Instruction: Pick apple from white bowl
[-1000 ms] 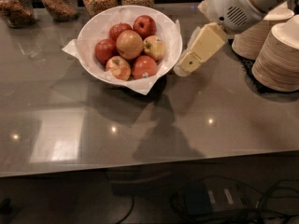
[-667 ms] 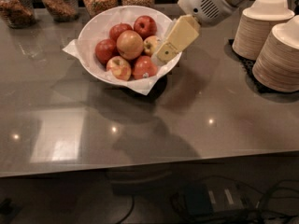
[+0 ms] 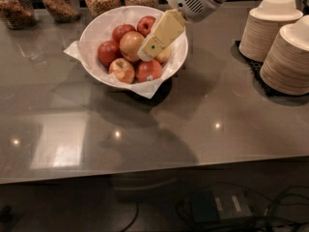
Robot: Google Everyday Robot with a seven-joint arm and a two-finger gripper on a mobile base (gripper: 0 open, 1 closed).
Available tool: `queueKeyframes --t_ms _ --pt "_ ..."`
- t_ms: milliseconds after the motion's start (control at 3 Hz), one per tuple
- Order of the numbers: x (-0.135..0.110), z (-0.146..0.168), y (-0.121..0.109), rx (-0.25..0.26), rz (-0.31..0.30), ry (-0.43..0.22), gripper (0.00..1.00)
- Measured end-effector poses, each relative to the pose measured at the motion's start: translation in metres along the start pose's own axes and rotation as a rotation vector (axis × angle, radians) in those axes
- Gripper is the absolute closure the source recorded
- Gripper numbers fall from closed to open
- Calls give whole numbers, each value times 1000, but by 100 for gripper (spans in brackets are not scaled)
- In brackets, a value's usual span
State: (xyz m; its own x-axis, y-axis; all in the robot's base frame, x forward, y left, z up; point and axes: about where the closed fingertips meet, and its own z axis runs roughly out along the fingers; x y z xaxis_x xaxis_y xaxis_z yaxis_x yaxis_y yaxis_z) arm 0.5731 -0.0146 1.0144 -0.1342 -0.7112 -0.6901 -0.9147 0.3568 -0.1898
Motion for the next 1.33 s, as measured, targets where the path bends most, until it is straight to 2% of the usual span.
queueKeyframes --t_ms 667,1000,1333 --pt "-3 28 -11 52 6 -82 0" --pt "-9 48 -18 56 2 -117 8" --pt "-13 61 -22 57 -3 -136 9"
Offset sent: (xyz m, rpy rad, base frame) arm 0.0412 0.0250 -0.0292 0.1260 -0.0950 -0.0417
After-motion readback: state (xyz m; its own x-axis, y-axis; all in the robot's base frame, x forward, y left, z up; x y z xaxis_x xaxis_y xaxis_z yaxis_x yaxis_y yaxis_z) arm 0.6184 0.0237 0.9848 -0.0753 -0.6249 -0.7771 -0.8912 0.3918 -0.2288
